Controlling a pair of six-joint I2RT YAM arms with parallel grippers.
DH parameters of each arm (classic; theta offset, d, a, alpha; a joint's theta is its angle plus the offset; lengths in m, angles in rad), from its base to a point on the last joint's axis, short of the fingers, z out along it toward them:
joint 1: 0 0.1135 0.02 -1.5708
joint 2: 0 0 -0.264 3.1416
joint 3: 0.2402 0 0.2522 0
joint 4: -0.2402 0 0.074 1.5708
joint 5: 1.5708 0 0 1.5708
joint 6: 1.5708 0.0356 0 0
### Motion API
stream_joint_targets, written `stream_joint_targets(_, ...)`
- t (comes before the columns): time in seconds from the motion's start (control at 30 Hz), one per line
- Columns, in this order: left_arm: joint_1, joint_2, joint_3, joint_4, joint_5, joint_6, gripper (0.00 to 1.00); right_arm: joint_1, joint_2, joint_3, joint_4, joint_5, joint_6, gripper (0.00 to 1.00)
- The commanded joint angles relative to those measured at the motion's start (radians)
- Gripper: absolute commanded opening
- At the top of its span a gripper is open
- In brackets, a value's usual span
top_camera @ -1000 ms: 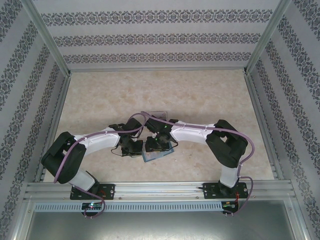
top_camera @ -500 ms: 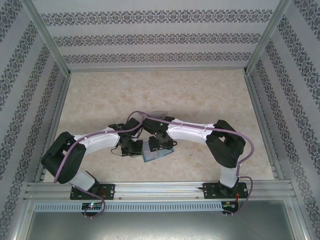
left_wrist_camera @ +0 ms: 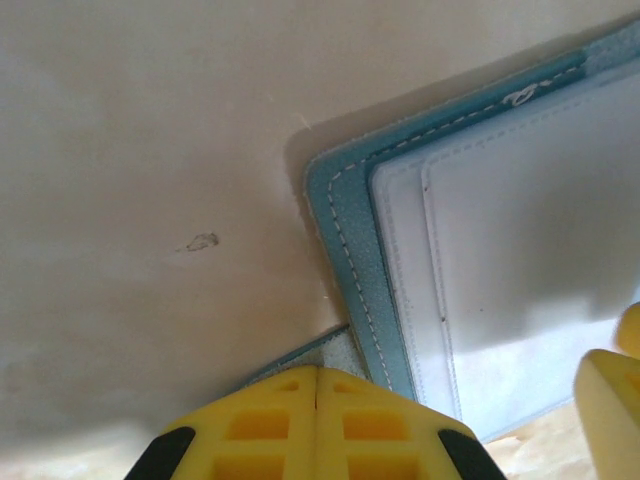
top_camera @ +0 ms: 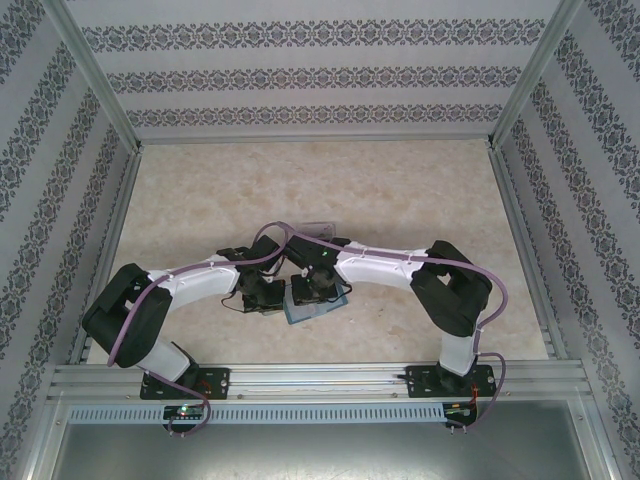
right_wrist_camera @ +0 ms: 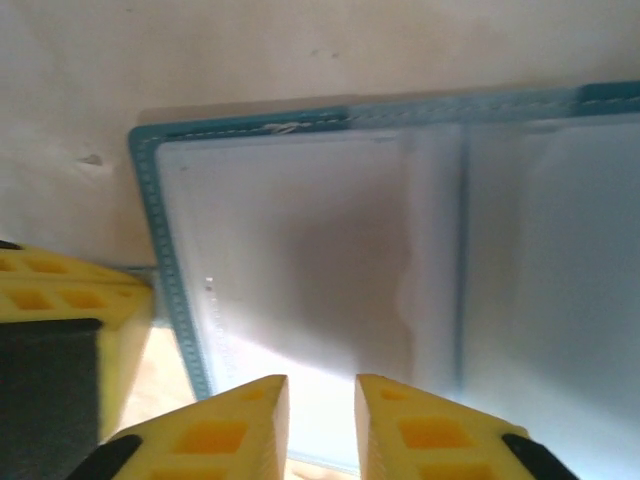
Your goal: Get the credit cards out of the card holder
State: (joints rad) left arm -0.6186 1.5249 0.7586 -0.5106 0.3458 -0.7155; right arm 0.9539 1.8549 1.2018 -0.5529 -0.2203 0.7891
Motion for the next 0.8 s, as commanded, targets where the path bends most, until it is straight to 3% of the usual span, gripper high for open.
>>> stream_joint_targets(0.0, 0.000, -0.001, -0.021, 0.006, -0.019, -0.001, 0.01, 0.017, -0.010, -0.026, 0.126, -0.096, 0.042, 0.21)
stream_joint_targets(0.37, 0.000, -0.001, -0.015, -0.001, -0.019, 0.002, 0.01, 0.016, 0.044, -0.060, 0.182, -0.129, 0.073, 0.18)
stream_joint_targets(0.77, 0.000, -0.006, -0.018, -0.005, -0.021, 0.003, 0.01, 0.017, 0.048, -0.043, 0.064, -0.030, 0.044, 0.39)
